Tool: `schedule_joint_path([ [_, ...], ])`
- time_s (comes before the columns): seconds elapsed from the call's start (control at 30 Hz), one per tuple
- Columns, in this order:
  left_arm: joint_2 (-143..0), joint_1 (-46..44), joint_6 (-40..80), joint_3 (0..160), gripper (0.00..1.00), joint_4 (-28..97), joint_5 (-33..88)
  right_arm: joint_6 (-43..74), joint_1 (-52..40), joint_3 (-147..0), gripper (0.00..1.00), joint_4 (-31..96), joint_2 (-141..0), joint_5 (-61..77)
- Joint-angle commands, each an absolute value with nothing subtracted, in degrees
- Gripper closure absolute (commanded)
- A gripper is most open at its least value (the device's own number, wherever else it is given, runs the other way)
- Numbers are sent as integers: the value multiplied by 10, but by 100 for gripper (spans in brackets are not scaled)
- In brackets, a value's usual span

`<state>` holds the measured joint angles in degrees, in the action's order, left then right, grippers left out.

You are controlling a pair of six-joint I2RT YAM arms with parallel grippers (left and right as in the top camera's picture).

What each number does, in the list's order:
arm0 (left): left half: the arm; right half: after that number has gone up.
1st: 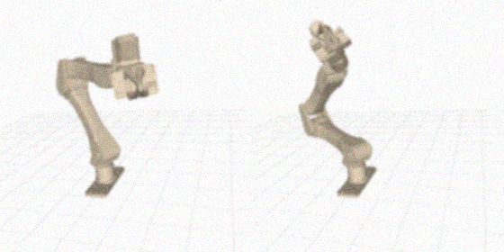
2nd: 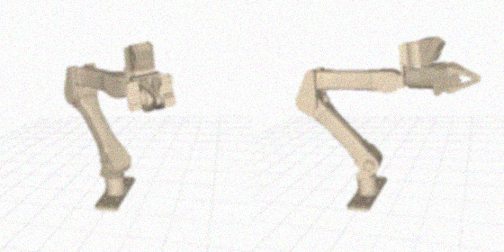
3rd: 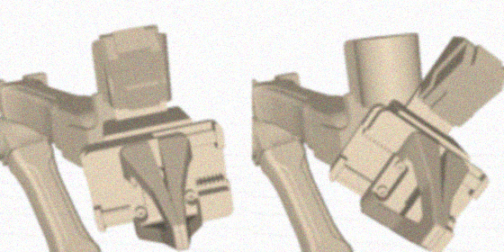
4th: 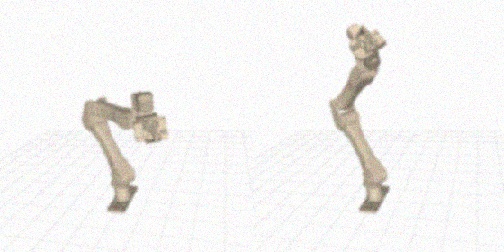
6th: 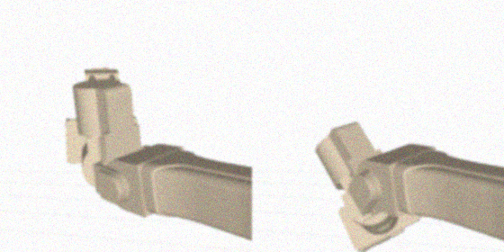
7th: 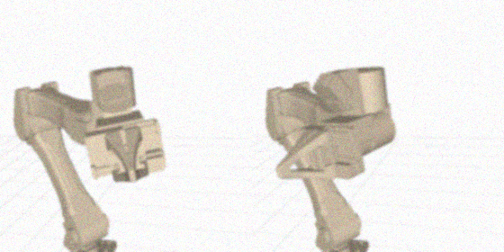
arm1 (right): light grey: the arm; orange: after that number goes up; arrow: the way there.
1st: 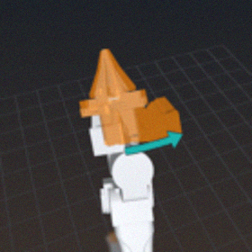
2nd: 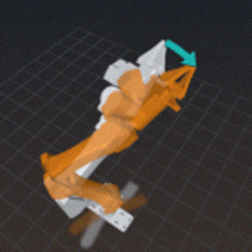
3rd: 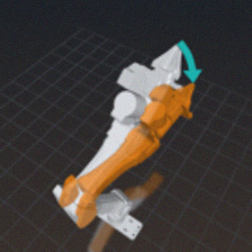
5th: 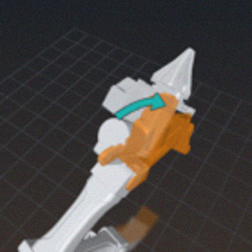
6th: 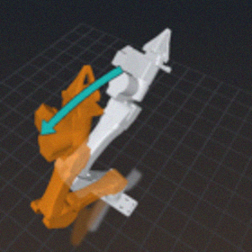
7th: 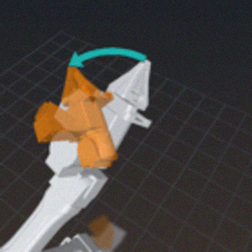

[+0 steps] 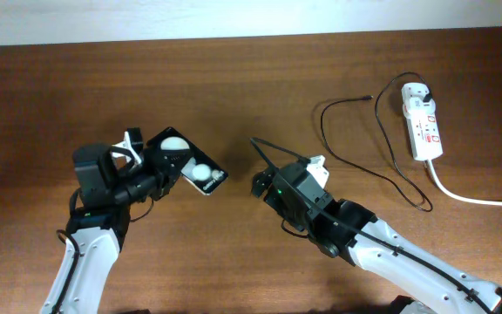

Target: Plug charger to phone and switch on socket

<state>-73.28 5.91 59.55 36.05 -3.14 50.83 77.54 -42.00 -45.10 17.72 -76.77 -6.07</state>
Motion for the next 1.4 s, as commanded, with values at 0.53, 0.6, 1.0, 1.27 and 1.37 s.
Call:
schedule_joint_path([
  [0.53,-848,-35,699,382,100,-238,712,434,-323,-586,12,540,-466,-127],
  [0.6,-905,-48,698,405,100,-241,712,435,-282,-668,12,593,-544,-126],
  [1.0,-929,-72,696,407,100,-240,712,420,-91,-871,2,347,-1098,-123],
  [1.27,-929,-72,696,407,100,-240,712,420,-89,-871,25,155,-1270,-112],
  [1.37,-929,-71,696,407,100,-240,712,420,-89,-871,53,150,-1272,-112],
])
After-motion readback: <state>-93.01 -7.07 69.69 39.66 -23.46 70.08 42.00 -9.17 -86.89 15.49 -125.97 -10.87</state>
